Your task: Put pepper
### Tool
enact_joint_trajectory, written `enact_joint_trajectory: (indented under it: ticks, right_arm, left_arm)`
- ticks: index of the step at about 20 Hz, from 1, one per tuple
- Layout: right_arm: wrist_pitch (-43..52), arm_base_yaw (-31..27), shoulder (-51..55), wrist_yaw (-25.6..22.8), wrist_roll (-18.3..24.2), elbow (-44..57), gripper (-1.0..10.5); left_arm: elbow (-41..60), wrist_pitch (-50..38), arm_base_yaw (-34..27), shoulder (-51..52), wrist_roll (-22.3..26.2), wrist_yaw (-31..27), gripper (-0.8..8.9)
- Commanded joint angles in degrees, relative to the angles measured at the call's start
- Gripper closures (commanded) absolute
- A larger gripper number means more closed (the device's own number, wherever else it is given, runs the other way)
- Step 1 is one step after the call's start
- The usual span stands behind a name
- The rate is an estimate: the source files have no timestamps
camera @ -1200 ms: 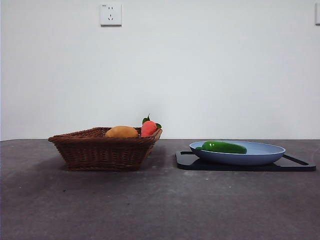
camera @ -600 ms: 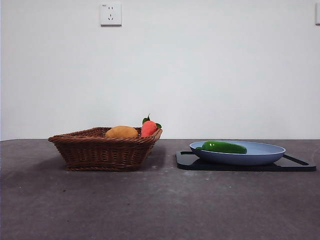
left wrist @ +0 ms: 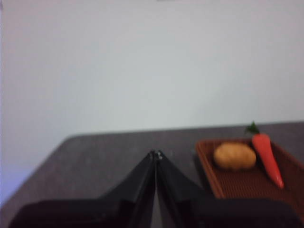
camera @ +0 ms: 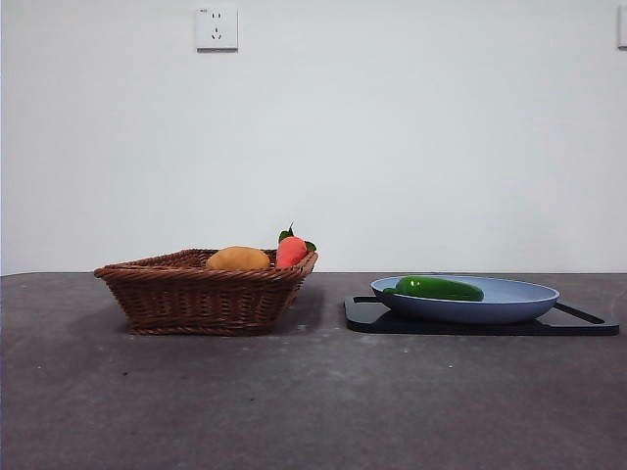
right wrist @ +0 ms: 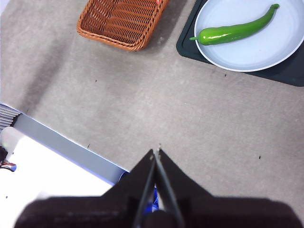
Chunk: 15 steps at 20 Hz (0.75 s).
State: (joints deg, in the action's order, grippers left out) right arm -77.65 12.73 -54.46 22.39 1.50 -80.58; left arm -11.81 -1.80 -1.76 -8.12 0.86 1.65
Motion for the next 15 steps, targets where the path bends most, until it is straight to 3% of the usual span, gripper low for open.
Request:
enact_joint_trajectory:
  ticks: [1, 9, 15]
  right_arm:
    - [-0.8, 0.1, -0.3, 0.0, -0.1, -1.1, 9.4]
    - [-0.8, 0.1, -0.3, 0.0, -0.1, -1.1, 9.4]
    - [-0.8, 0.1, -0.3, 0.0, -0.1, -1.1, 9.4]
  left_arm:
    - [3.6, -0.8, -0.3, 2.3, -2.4, -0.1, 8.05]
    - [10.7, -0.5, -0.2, 7.7, -4.2, 0.0, 8.05]
    - [11.4, 4.5, -0.2, 7.7, -4.3, 0.0, 8.05]
